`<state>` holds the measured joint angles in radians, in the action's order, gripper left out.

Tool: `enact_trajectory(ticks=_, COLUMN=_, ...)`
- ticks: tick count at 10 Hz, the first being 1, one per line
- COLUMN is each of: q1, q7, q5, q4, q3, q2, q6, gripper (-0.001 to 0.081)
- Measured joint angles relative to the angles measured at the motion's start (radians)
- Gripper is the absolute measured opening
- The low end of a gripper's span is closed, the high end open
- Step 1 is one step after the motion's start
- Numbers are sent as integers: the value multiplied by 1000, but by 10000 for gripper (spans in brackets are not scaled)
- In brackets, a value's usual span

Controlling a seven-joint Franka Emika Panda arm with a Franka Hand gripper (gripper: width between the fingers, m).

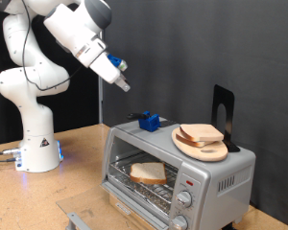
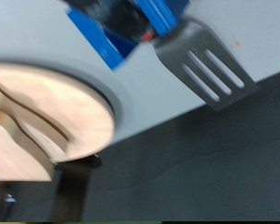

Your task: Make a piece of toast with the oven

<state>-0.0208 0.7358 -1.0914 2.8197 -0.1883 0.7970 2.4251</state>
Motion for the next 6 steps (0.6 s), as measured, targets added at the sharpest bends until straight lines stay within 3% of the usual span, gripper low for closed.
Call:
enact_trajectory(ticks=4, q1=-117, q7=-5, q5=118, q4=22, q3=116, q2=35, q6=-143, gripper=808)
enact_trajectory(ticks=6, q1=-151, q7=38, q5=140, q4=22, q3=178, q2=45, q6=-193, gripper=808)
